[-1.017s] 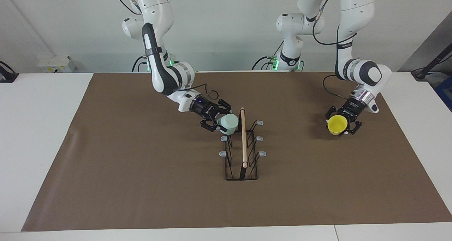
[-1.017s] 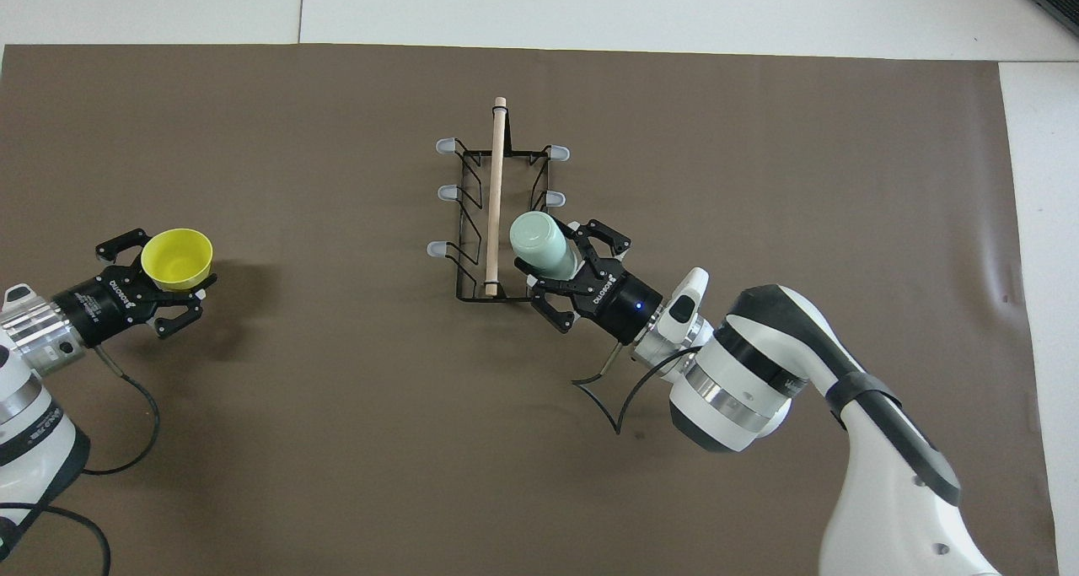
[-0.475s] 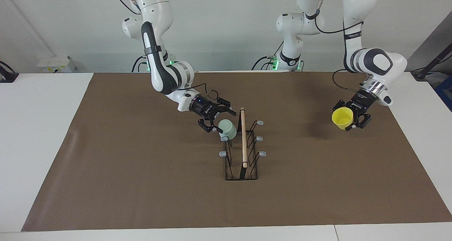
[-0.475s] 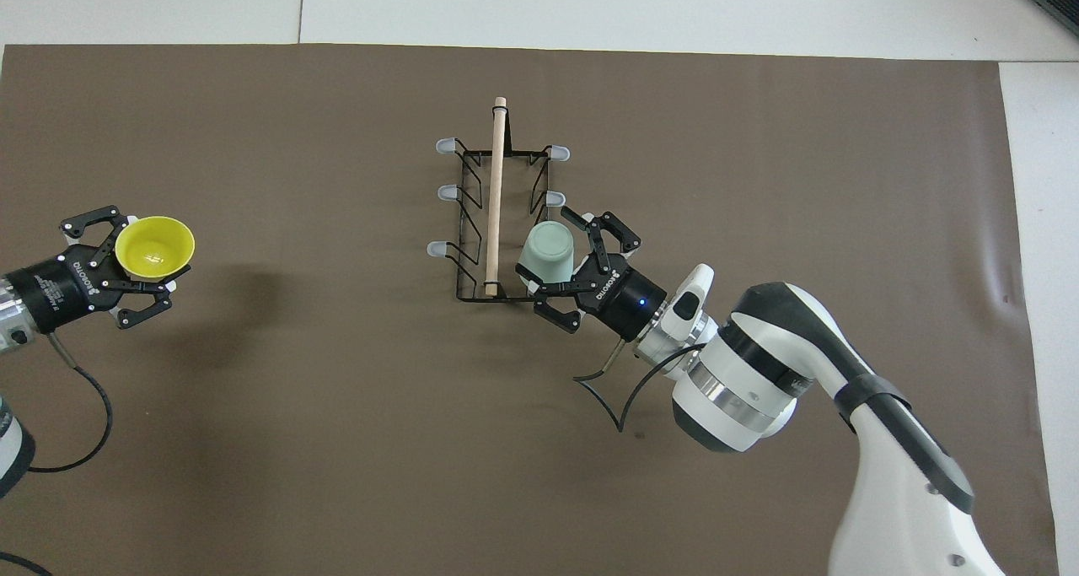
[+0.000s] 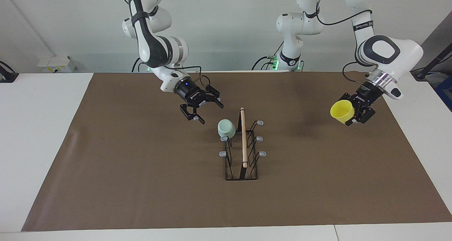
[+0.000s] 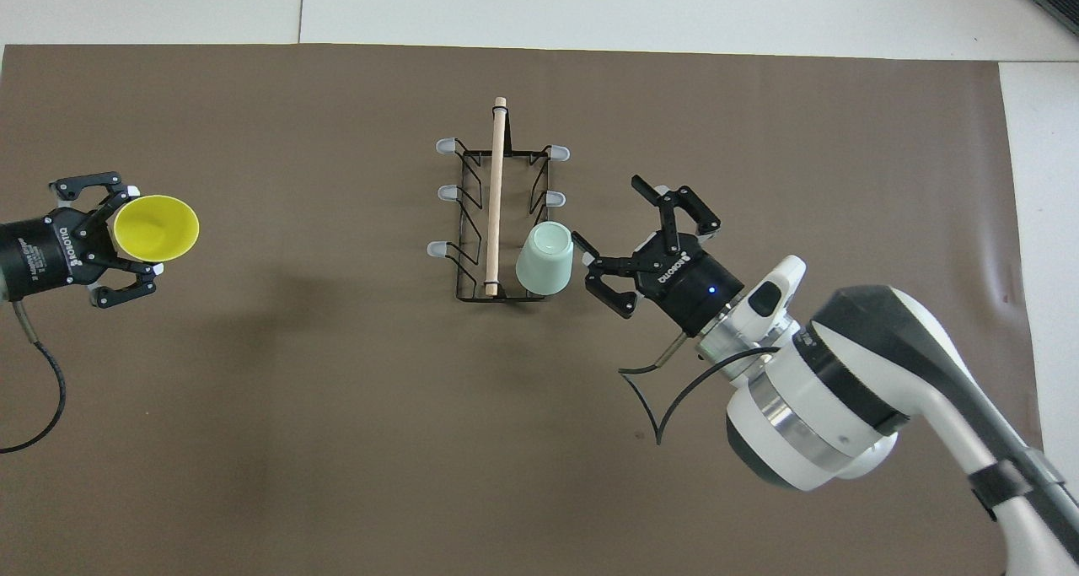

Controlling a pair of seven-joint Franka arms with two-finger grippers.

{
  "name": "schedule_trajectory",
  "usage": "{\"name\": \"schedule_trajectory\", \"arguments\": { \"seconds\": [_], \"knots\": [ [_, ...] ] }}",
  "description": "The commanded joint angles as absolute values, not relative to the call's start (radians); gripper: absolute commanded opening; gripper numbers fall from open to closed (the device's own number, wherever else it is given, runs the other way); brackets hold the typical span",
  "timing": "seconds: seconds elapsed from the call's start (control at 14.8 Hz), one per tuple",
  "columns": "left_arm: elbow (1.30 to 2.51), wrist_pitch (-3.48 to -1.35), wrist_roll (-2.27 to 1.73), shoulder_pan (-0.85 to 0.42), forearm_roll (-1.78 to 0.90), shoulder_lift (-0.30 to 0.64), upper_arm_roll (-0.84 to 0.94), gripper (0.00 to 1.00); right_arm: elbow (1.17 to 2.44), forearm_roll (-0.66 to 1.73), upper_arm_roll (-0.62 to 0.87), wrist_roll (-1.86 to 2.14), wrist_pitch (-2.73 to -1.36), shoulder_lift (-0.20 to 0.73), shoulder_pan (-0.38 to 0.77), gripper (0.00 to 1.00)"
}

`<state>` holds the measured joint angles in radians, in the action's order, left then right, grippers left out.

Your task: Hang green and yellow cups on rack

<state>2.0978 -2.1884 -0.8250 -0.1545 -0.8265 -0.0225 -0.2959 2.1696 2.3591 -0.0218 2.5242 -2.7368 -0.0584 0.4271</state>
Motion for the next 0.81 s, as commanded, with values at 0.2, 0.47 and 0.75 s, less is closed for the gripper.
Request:
{"name": "schedule_trajectory", "arguments": {
  "seconds": [0.2,0.47,0.75],
  "knots": [
    [2.069,-2.253,-0.882,-0.16,-0.444,-0.057,-0.112,0.0,2.163,1.907,-0.023,2.339,-2.781,-0.098,0.329,1.0],
    [2.082,-2.436,-1.041,-0.161,-0.212,-0.051,0.001,0.0,2.163,1.648,-0.023,2.336,-2.77,-0.094,0.232,1.0],
    [2.082,-2.558,-1.146,-0.164,0.012,-0.037,0.083,0.0,2.164,1.349,-0.025,2.336,-2.741,-0.081,0.131,1.0]
  ]
}}
